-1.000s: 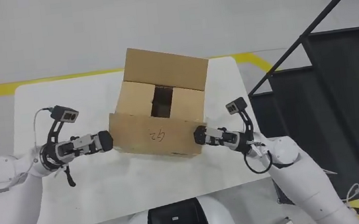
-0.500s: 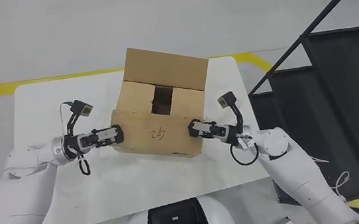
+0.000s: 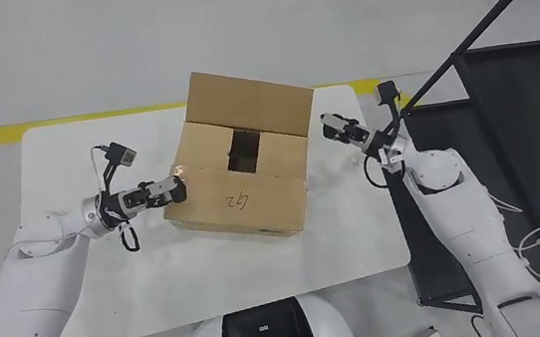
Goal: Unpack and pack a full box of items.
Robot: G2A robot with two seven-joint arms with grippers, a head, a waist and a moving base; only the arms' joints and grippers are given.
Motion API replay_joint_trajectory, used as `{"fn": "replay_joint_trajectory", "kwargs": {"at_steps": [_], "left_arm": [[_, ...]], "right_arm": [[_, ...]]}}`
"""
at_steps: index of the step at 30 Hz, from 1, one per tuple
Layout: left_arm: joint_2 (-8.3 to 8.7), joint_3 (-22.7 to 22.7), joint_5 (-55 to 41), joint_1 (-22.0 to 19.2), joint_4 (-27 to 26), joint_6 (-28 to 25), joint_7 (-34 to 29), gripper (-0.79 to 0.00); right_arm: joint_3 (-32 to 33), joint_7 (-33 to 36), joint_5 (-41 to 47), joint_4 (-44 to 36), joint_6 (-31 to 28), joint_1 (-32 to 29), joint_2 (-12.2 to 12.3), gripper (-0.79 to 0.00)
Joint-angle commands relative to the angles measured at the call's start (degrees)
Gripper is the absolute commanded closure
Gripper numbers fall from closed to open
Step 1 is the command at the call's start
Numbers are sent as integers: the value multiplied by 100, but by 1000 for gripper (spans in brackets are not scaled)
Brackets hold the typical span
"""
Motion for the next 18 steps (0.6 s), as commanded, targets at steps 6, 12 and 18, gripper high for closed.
{"fn": "replay_joint_trajectory", "kwargs": {"at_steps": [6,12,18], "left_arm": [[21,-8,-124,84,-125,304,-136,-785],[42,-45,-82,151,-232,385,-121,-785],[47,-47,-59,178,-284,432,-47,-785]], "right_arm": [[-631,-365,-356,1441,-78,1014,-188,-785],[-1161,-409,-241,2387,-315,1735,-416,-785],[-1515,194,566,2923,-594,2237,-649,-785]]}}
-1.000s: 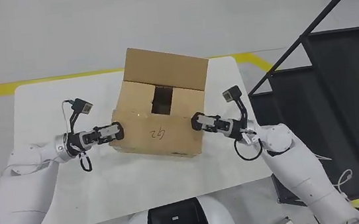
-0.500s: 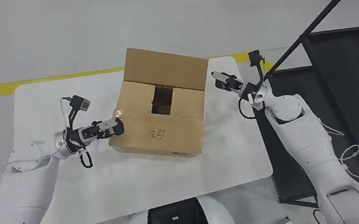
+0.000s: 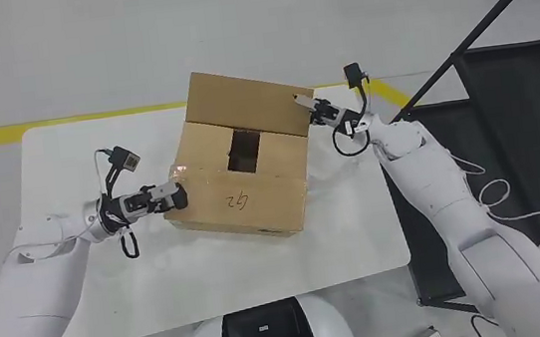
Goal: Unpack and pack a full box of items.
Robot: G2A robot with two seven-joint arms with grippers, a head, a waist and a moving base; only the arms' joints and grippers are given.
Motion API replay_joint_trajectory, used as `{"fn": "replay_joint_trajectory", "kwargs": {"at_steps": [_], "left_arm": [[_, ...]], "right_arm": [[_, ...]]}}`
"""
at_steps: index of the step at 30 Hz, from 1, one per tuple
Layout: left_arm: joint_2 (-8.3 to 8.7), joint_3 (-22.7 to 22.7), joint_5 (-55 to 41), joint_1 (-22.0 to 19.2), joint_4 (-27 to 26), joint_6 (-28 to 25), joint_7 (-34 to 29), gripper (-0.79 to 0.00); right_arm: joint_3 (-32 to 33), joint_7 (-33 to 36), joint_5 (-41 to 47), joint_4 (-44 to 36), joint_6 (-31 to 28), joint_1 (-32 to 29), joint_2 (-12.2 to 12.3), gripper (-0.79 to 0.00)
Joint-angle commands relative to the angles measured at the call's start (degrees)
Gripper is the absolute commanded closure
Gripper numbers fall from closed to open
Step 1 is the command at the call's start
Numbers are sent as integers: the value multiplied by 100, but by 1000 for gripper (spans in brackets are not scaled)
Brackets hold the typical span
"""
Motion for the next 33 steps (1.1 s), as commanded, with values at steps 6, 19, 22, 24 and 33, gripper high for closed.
{"fn": "replay_joint_trajectory", "kwargs": {"at_steps": [6,19,22,24,33], "left_arm": [[-20,85,-34,-13,9,14,43,-785],[-65,118,-431,-58,61,-102,50,-785],[-69,135,-401,-64,80,-106,39,-785],[-74,162,-356,-76,104,-121,45,-785],[-81,143,-284,-50,140,-313,188,-785]], "right_arm": [[-109,897,542,220,-551,238,-82,-785],[149,1261,87,-1666,-300,-920,171,-785],[380,1035,-180,-2200,-279,-1200,255,-785],[536,922,-262,-2487,-222,-1345,302,-785],[810,1327,-10,-3639,141,-1947,439,-785]]}}
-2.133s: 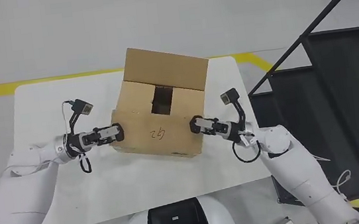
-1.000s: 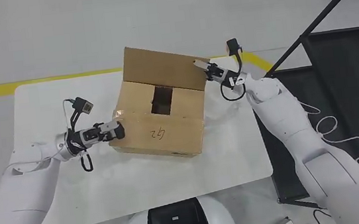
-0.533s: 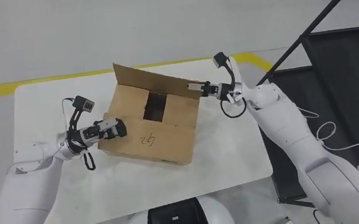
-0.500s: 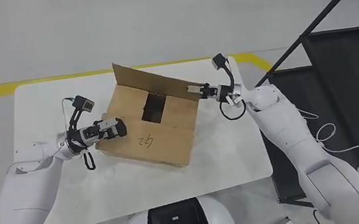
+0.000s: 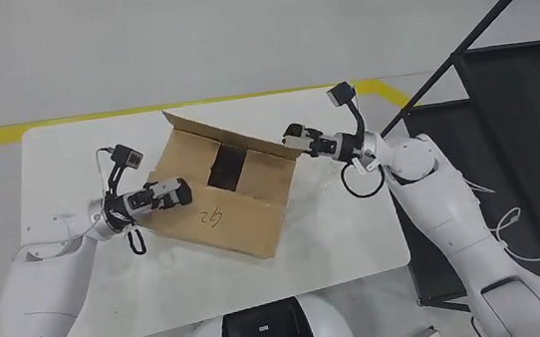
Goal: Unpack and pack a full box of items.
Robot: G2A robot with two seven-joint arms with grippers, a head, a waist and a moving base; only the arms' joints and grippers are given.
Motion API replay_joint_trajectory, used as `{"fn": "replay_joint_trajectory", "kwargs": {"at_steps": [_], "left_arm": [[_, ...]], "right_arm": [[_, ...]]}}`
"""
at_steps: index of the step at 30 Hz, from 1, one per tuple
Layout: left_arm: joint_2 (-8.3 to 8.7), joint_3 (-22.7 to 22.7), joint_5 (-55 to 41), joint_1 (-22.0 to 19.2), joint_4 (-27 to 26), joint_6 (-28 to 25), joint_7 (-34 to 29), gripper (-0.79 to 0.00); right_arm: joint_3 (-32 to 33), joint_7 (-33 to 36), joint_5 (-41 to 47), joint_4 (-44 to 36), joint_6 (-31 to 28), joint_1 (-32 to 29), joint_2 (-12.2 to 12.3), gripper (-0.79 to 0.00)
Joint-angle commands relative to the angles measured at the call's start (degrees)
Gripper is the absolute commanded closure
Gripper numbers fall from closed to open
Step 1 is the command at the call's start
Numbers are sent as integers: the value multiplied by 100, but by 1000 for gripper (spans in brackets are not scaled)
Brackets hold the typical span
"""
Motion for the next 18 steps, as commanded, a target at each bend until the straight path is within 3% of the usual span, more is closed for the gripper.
{"fn": "replay_joint_trajectory", "kwargs": {"at_steps": [1,11,18], "left_arm": [[4,-39,-69,20,-27,-46,4,-785],[22,-200,-363,74,-159,-79,-115,-785],[-77,73,-152,-401,204,-3,240,-785]], "right_arm": [[-20,70,6,-217,106,-135,14,-785],[-409,-181,-634,-742,780,-573,11,-785],[-464,-303,-822,-910,913,-638,22,-785]]}}
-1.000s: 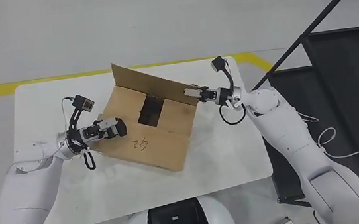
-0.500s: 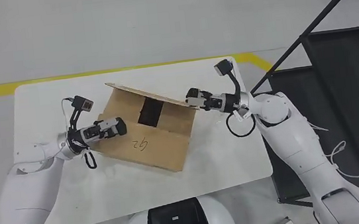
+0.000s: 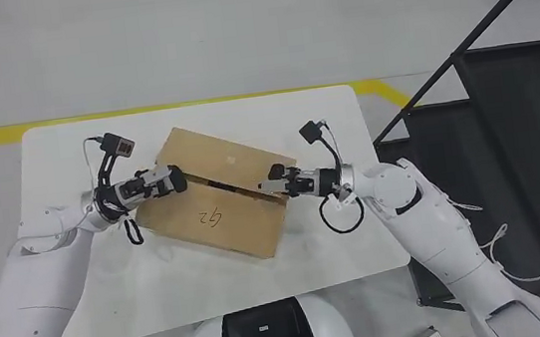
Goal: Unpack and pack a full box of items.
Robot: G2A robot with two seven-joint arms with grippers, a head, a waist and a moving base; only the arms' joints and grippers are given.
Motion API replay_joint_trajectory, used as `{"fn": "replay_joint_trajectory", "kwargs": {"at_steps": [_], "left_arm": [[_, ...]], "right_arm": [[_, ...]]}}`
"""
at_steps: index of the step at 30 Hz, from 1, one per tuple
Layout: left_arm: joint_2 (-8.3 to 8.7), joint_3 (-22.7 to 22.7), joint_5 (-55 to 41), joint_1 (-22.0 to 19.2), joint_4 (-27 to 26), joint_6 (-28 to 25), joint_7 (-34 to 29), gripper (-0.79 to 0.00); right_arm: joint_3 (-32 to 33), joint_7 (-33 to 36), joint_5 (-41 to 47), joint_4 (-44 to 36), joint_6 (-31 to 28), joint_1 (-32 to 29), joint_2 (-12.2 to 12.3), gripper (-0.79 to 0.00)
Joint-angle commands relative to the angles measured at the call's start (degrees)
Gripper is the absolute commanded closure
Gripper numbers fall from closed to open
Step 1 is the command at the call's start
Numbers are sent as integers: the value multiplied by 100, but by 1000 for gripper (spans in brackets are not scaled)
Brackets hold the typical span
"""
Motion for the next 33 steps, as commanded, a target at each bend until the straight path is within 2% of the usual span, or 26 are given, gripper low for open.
{"fn": "replay_joint_trajectory", "kwargs": {"at_steps": [1,4,8,14,17,19,25,33], "left_arm": [[-35,109,152,-180,194,-10,126,-785],[-95,278,444,-446,544,-41,399,-785],[-137,417,700,-681,881,-13,437,-785],[-94,303,819,-747,1075,-50,264,-785],[-74,257,898,-723,1073,-74,255,-785],[-69,244,874,-701,1051,-71,234,-785],[-65,225,809,-676,1013,-78,182,-785],[-65,225,809,-676,1013,-78,182,-785]], "right_arm": [[19,-7,-8,-44,29,-21,8,-785],[73,-20,-18,-123,47,-65,26,-785],[197,-45,43,-290,53,-184,59,-785],[423,205,690,-920,-112,-573,123,-785],[467,705,956,-1330,59,-841,179,-785],[447,820,813,-1482,193,-945,201,-785],[-160,783,261,-1675,467,-1147,171,-785],[-1122,158,-824,-1338,1022,-923,28,-785]]}}
